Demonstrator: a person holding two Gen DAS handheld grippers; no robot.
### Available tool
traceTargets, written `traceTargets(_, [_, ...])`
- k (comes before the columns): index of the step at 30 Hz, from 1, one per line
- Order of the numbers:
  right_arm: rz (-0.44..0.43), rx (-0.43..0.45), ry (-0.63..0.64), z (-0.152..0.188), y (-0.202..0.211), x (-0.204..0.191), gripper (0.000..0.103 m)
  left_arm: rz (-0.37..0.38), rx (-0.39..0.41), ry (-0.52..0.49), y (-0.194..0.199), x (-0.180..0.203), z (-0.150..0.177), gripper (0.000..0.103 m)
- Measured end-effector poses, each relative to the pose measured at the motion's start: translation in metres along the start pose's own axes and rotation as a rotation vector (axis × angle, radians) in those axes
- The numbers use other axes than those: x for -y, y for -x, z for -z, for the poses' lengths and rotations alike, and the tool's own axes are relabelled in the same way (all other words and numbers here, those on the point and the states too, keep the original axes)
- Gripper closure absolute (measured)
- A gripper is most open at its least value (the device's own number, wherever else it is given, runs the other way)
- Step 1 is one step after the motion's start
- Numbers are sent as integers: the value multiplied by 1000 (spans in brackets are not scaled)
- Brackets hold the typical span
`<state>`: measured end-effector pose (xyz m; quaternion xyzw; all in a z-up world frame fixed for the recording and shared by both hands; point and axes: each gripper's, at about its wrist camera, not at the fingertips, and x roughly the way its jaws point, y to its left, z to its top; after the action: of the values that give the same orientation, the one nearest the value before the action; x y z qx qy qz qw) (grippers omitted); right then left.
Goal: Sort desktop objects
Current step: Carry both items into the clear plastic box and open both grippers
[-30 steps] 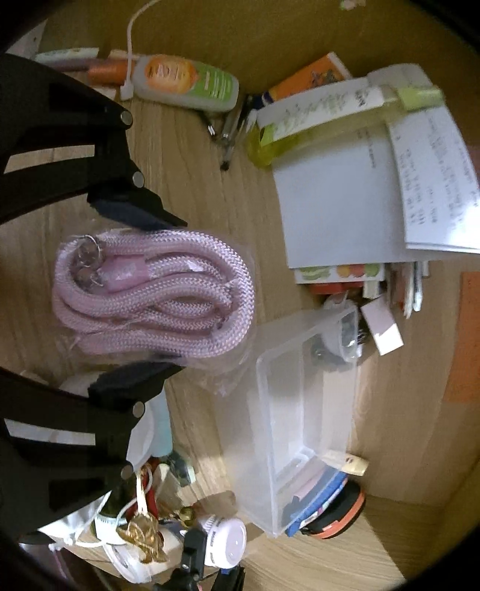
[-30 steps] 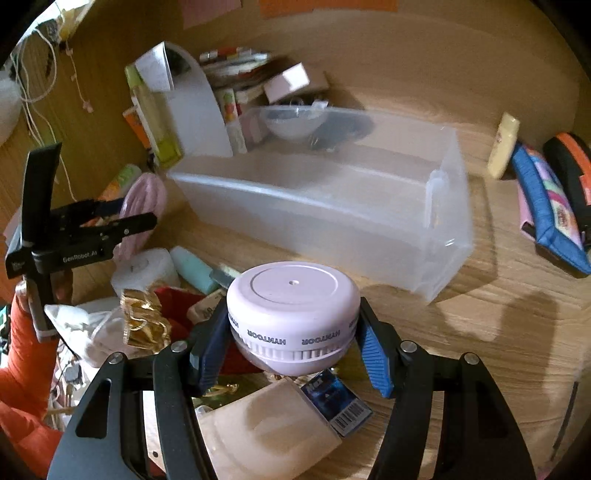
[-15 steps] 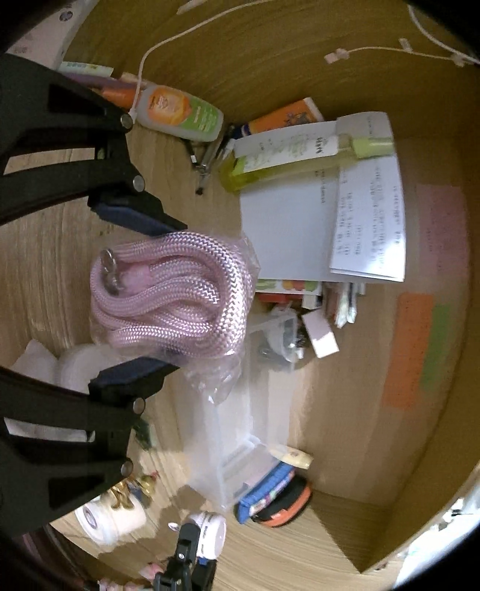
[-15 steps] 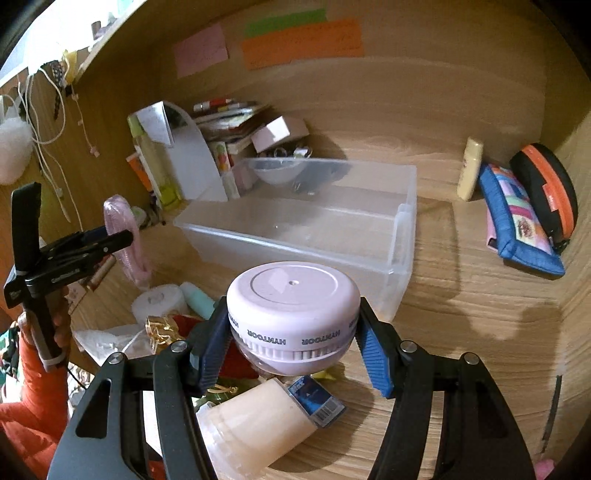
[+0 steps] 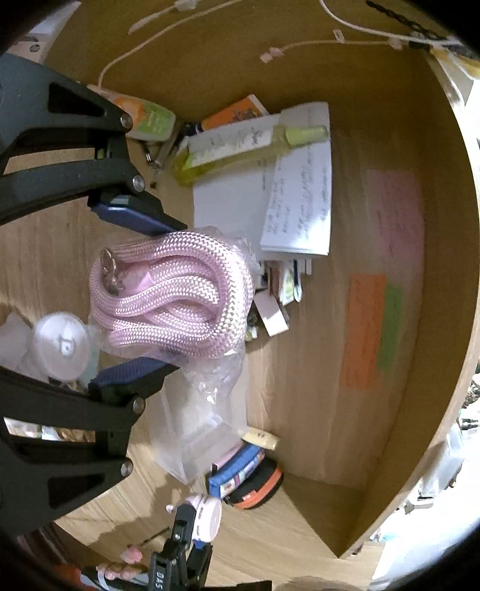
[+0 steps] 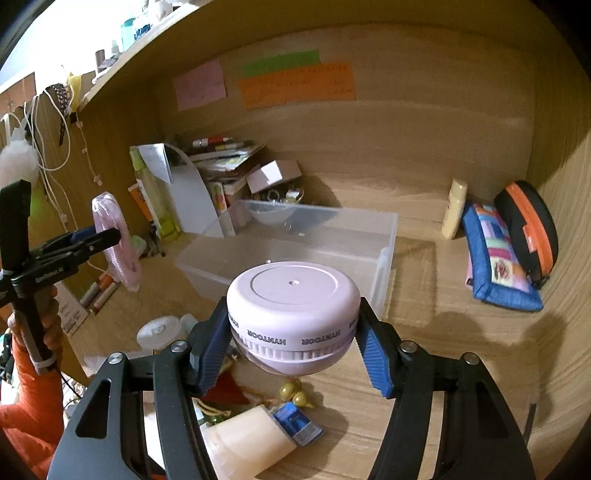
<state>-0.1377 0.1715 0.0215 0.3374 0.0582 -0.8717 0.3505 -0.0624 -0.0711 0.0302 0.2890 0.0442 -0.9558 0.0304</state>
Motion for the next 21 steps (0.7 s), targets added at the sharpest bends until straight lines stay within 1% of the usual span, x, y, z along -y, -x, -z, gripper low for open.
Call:
traceTargets(5, [3, 17, 11, -14, 0, 2, 43, 43, 6, 1, -5, 4, -16, 42])
traceTargets(9, [-7, 23, 18, -24, -4, 3, 43, 68, -10, -2, -14, 10, -27, 42])
traceTargets(14, [-17, 20, 31, -35, -15, 4, 43, 93, -53, 4, -36, 12, -42, 42])
traceTargets(21, [-31, -20, 30, -50, -43, 11, 43, 121, -127, 15, -77, 16, -57, 42])
